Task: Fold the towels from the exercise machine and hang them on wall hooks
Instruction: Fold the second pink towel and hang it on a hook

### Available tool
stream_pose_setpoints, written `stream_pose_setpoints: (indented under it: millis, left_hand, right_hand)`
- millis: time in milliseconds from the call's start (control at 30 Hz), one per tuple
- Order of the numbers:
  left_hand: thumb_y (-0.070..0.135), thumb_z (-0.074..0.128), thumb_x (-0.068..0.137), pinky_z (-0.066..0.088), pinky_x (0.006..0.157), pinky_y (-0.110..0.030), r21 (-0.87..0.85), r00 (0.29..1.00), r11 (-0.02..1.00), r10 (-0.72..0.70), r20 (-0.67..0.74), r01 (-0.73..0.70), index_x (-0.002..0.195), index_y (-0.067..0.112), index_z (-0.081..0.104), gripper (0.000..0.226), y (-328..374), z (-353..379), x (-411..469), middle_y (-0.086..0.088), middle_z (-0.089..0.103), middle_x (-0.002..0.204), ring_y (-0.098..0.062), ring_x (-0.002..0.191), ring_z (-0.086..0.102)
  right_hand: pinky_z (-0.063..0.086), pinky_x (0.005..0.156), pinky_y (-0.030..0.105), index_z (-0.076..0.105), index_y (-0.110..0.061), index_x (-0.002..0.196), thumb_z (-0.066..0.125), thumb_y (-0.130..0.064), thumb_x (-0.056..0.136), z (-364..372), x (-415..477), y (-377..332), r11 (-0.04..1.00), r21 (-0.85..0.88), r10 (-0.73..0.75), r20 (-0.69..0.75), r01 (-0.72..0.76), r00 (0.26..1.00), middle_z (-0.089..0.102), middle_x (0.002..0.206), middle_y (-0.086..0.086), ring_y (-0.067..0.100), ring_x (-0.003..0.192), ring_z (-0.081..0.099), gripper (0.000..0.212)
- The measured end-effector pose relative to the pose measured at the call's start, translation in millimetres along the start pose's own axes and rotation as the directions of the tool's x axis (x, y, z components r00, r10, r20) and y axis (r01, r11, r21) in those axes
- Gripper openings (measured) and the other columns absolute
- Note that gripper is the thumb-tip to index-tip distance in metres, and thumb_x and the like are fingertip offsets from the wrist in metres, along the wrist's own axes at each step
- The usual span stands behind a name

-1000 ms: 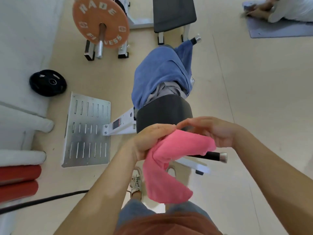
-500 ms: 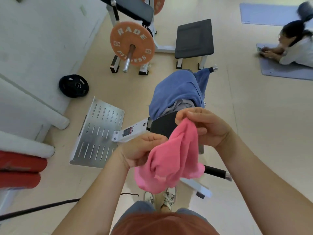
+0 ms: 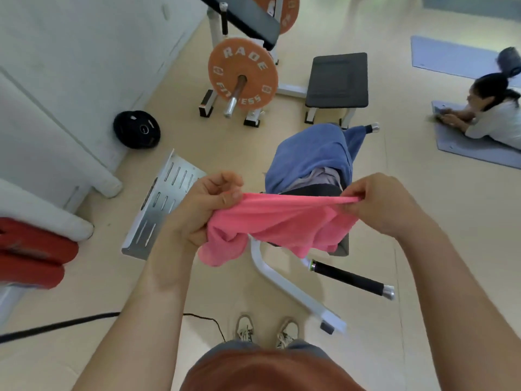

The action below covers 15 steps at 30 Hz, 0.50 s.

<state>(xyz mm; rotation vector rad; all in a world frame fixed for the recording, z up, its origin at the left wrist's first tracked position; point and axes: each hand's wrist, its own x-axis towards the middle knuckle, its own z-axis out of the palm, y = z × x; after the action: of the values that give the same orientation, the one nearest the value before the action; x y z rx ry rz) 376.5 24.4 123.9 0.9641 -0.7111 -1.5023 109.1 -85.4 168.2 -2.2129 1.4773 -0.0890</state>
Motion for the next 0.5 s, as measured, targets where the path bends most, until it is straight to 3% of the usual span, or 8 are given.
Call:
stream_pose_setpoints:
  millis: [67,100,167,200,267,333,433,500]
  left_hand:
    - [0.016,0.085,0.059,0.05,0.056,-0.02,0.257,0.99,0.957,-0.138,-0.014,0.137,0.086,0.018,0.074,0.029,-1,-6,-5,-0.004,0.062,0.07,-0.012,0.061,0.058]
    - [0.017,0.081,0.064,0.05,0.06,-0.023,0.496,0.978,0.844,-0.192,-0.078,0.206,0.086,0.019,0.075,0.022,-3,-9,-7,-0.006,0.065,0.073,-0.014,0.065,0.059]
    - [0.024,0.072,0.069,0.046,0.061,-0.026,0.805,0.945,0.505,-0.078,-0.318,0.313,0.073,0.02,0.074,0.006,-13,-19,-10,-0.004,0.065,0.067,-0.015,0.064,0.057]
    - [0.026,0.066,0.068,0.045,0.059,-0.027,0.823,0.899,0.431,0.053,-0.434,0.371,0.067,0.02,0.071,0.008,-19,-22,-11,-0.004,0.062,0.061,-0.016,0.061,0.054]
    - [0.023,0.059,0.067,0.043,0.058,-0.028,0.753,0.792,0.521,0.216,-0.571,0.401,0.064,0.017,0.069,0.012,-29,-22,-15,-0.004,0.062,0.06,-0.021,0.062,0.054]
    - [0.015,0.055,0.073,0.041,0.059,-0.028,0.677,0.693,0.619,0.281,-0.664,0.399,0.071,0.015,0.07,0.015,-39,-18,-14,-0.005,0.065,0.07,-0.023,0.071,0.055]
    - [0.014,0.051,0.073,0.039,0.062,-0.029,0.486,0.437,0.785,0.309,-0.845,0.384,0.066,0.019,0.062,0.014,-61,-13,-10,-0.005,0.063,0.07,-0.026,0.072,0.053]
    - [0.013,0.049,0.065,0.042,0.063,-0.032,0.361,0.298,0.857,0.26,-0.919,0.368,0.059,0.018,0.06,0.013,-86,-1,-8,-0.003,0.06,0.063,-0.028,0.068,0.053]
  right_hand:
    - [0.049,0.061,0.032,0.071,-0.03,0.07,0.061,-0.015,0.079,-4,-1,4,0.995,-0.089,0.052,-0.006,-0.053,0.999,0.065,0.069,-0.007,0.018,0.071,0.059,0.021]
    - [0.046,0.058,0.029,0.069,-0.03,0.067,0.062,-0.016,0.079,-7,-1,7,0.987,-0.144,0.077,0.013,-0.075,0.997,0.064,0.068,-0.007,0.018,0.07,0.059,0.02]
    - [0.04,0.054,0.027,0.063,-0.024,0.058,0.066,-0.022,0.079,-12,-2,12,0.96,-0.271,0.104,0.106,-0.072,0.989,0.059,0.061,-0.004,0.018,0.063,0.056,0.022]
    - [0.038,0.052,0.028,0.059,-0.022,0.055,0.067,-0.026,0.08,-14,-1,15,0.948,-0.315,0.103,0.167,-0.045,0.981,0.055,0.058,-0.003,0.017,0.059,0.053,0.028]
    - [0.037,0.053,0.028,0.061,-0.016,0.059,0.068,-0.033,0.082,-21,0,24,0.934,-0.358,0.102,0.259,-0.003,0.96,0.054,0.058,-0.001,0.016,0.056,0.048,0.029]
    - [0.037,0.054,0.028,0.065,-0.007,0.066,0.068,-0.037,0.083,-31,3,39,0.931,-0.365,0.119,0.304,0.0,0.945,0.054,0.06,0.002,0.016,0.056,0.047,0.034]
    - [0.032,0.052,0.027,0.054,-0.011,0.057,0.062,-0.041,0.085,-44,1,68,0.917,-0.4,0.157,0.355,-0.002,0.922,0.047,0.056,0.001,0.017,0.052,0.041,0.043]
    - [0.028,0.049,0.026,0.041,-0.016,0.052,0.057,-0.029,0.085,-45,-4,92,0.899,-0.435,0.145,0.414,0.055,0.899,0.04,0.053,0.001,0.017,0.05,0.035,0.038]
